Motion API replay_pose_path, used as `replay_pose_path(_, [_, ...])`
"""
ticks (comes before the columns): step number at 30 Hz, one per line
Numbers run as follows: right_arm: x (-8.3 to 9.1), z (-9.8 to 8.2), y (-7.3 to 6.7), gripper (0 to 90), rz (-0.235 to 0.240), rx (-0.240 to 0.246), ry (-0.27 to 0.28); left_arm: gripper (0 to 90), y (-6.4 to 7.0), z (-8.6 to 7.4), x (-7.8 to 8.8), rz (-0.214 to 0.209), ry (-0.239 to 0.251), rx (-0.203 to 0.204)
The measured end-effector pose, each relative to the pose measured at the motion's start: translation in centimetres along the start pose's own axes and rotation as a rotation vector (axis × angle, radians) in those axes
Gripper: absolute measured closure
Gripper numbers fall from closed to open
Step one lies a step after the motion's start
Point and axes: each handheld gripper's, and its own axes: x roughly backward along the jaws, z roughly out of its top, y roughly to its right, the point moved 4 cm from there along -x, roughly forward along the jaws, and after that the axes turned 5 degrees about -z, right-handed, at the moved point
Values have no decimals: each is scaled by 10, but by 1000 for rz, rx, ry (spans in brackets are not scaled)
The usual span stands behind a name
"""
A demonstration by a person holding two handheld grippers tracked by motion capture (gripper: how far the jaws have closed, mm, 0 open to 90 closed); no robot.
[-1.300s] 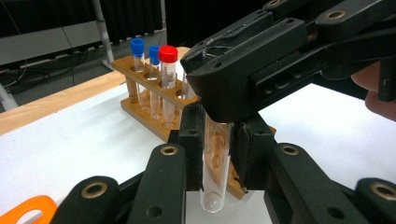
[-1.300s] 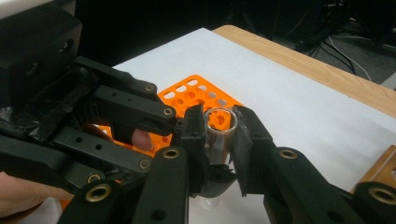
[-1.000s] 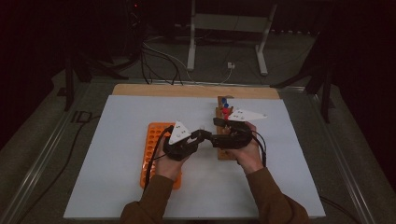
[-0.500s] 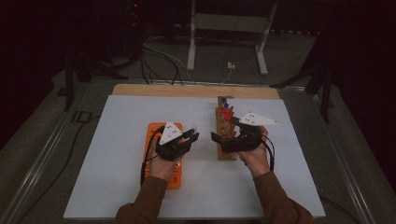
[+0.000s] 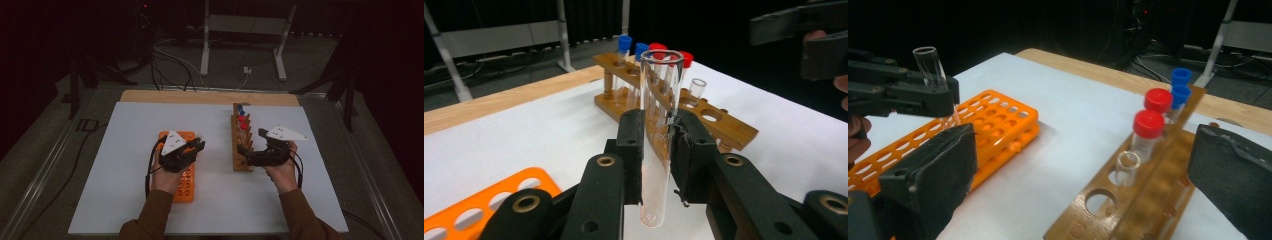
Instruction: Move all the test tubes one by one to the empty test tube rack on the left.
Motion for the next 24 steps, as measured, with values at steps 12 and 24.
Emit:
replay_pose_path(12, [14, -10, 13, 2, -26, -23, 12, 763, -18, -5, 0, 43, 7, 12])
replay_pose_path(24, [24, -20, 23, 2, -44, -43, 16, 763, -33, -18, 0, 85, -32, 36])
